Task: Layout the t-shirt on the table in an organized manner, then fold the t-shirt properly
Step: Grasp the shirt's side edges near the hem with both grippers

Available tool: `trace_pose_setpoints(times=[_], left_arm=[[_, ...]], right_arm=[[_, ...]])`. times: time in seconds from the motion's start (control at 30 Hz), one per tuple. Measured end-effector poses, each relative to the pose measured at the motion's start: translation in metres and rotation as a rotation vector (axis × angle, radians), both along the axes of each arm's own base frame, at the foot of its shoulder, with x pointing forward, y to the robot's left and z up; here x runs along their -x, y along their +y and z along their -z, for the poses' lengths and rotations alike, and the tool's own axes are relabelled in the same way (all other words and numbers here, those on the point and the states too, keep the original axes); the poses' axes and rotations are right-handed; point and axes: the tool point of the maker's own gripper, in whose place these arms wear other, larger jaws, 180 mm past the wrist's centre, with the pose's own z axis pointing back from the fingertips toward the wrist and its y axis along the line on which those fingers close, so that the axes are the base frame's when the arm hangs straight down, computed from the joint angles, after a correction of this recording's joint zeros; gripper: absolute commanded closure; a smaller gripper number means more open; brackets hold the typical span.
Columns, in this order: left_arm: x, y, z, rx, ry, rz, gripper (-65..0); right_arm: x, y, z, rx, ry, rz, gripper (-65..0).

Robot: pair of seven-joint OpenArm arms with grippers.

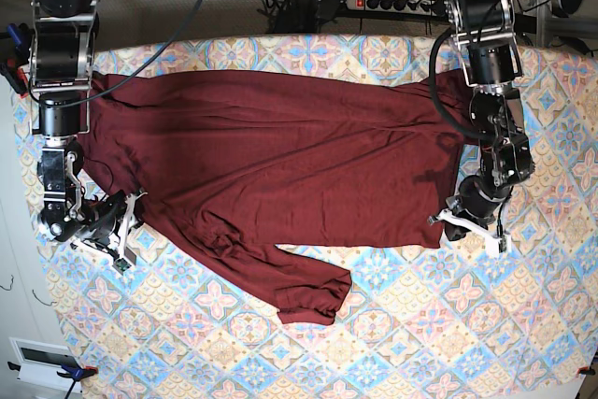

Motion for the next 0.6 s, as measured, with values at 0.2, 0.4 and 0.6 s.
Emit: trace_pose_setpoints(times=[0.2, 0.4, 0.6], left_arm=[[-0.014, 0.029, 0.028, 0.033, 0.136, -0.126, -37.2], [-0.029, 0.028, 0.026, 0.069, 0.143, -0.139, -40.4], [-0.027, 0.005, 0.039, 0.005, 0.185, -0.052, -40.5]], right_arm=[[-0.001, -0.001, -0.002, -0.001, -0.008, 0.004, -18.2], [-0.001, -0.001, -0.001, 0.0, -0.005, 0.004, -18.2], [-0.001, -0.001, -0.001, 0.0, -0.005, 0.004, -18.1]])
